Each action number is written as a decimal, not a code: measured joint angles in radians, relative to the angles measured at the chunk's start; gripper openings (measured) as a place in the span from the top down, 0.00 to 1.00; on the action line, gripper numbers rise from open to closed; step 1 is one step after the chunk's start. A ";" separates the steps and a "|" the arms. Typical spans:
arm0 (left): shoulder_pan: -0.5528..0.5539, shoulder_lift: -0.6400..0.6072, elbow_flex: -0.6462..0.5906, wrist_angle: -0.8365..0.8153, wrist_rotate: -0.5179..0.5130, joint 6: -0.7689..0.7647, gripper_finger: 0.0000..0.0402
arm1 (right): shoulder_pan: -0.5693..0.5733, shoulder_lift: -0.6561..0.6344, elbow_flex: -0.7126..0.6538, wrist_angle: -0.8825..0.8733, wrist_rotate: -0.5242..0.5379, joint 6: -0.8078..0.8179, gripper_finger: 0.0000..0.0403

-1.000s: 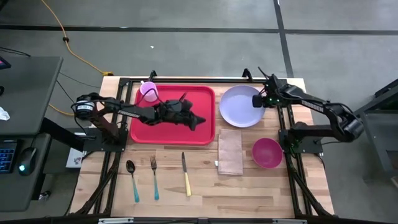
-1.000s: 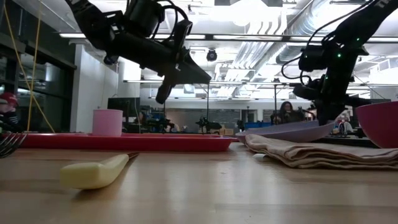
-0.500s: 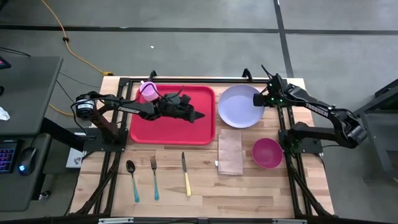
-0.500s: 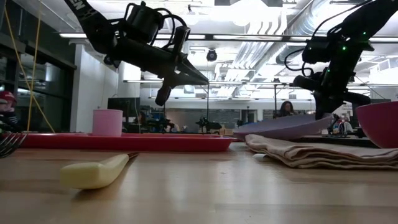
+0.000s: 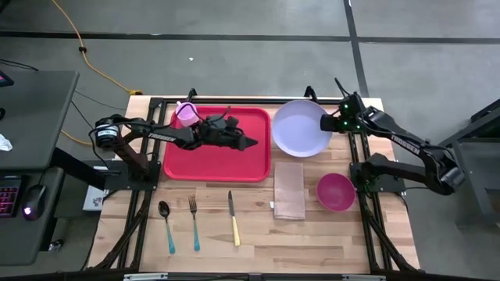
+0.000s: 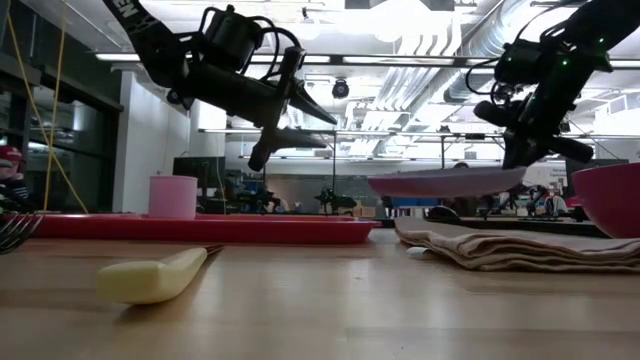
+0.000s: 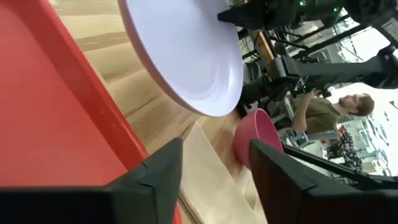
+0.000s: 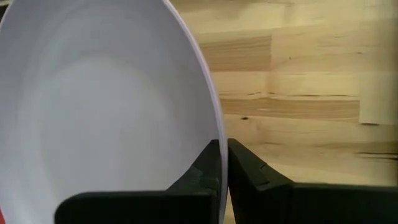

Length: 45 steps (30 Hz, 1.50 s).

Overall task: Set up tray
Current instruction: Put the violet plate below the pink mug on the red tray

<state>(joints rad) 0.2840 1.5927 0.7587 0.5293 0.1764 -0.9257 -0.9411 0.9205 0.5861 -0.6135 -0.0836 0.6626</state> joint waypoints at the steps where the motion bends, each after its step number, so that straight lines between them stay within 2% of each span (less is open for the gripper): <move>1: 0.000 0.000 0.001 -0.004 0.000 0.000 0.44 | 0.007 -0.005 0.000 0.005 0.001 0.012 1.00; 6: 0.000 0.001 0.049 -0.053 -0.002 0.007 0.40 | 0.061 -0.018 0.000 0.066 0.001 0.059 1.00; 9: 0.000 0.001 0.092 -0.140 -0.009 0.036 0.40 | 0.110 -0.018 0.000 0.113 0.008 0.088 1.00; 14: 0.000 0.001 0.158 -0.279 -0.057 0.048 0.40 | 0.187 -0.019 0.017 0.107 0.089 0.117 1.00; 21: 0.013 0.001 0.233 -0.400 -0.113 0.049 0.40 | 0.266 -0.019 0.114 0.046 0.198 0.116 1.00; 31: 0.051 0.001 0.313 -0.427 -0.137 0.053 0.40 | 0.338 -0.018 0.228 -0.087 0.358 0.107 1.00; 45: 0.050 0.001 0.336 -0.453 -0.236 0.084 0.40 | 0.380 0.013 0.229 -0.043 0.363 0.145 1.00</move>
<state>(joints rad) 0.3340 1.5932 1.0946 0.0766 -0.0597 -0.8417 -0.5614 0.9335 0.8146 -0.6565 0.2796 0.8073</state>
